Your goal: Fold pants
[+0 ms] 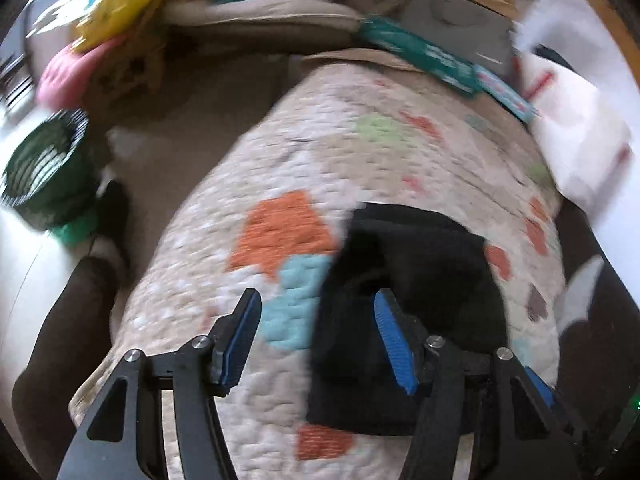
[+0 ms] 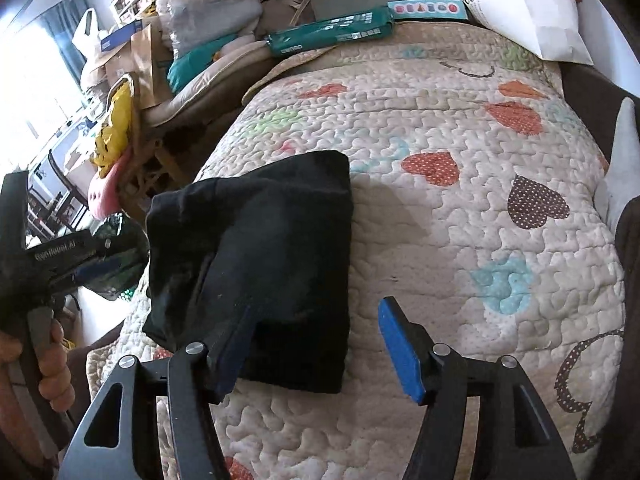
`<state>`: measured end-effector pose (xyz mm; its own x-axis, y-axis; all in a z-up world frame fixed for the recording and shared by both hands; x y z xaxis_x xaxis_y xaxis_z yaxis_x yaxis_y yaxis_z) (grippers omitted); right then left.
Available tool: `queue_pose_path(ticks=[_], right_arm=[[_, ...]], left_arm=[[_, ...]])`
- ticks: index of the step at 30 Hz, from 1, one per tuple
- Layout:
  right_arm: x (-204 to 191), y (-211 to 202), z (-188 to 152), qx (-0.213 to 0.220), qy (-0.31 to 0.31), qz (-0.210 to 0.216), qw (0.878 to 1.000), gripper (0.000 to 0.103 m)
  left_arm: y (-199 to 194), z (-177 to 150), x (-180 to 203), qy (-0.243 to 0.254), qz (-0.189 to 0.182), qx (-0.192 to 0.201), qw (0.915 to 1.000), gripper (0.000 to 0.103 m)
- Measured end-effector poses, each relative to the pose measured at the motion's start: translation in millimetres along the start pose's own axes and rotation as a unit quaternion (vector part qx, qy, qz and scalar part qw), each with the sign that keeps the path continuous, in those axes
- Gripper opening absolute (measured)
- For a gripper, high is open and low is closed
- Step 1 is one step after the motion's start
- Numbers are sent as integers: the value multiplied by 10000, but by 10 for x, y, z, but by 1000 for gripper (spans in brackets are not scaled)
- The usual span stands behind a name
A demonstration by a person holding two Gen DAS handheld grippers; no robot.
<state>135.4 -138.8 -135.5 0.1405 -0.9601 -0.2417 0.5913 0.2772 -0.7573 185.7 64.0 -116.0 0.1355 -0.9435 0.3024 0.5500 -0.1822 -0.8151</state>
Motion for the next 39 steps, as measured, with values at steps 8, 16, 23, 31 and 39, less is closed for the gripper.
queue_pose_path(ticks=[8,16,23,31,39], right_arm=[[100,-23,21,68,169,-56,9998,68],[209,27,25,-4,494,18,9988,68],[172,-49,61,165,425,34,9990,68],[-111,-152,154,452,81,365,9983,68],[-54,99,-31,-162,-253,-158,9994,71]], left_arm=[[456,-128,432,538,-666,-799,9931,19],[256,9,355,593,-839,-582,9930,10],[329,137,75,84,-882,-648,9940,10],[648,84,-222,-355,-668,-949,9926,41],[211,296,-435,-567,-717,-632,9938,47]])
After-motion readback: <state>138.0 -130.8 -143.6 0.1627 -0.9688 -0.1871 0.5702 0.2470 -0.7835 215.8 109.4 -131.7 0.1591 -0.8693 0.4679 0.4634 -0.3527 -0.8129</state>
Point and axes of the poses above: each gripper's, at about its wrist camera, not at the fingertips, and y roughly the way its jaws point, x to its right, z to its top, the point moved 10 cm from there along y, roughly the way its jaws point
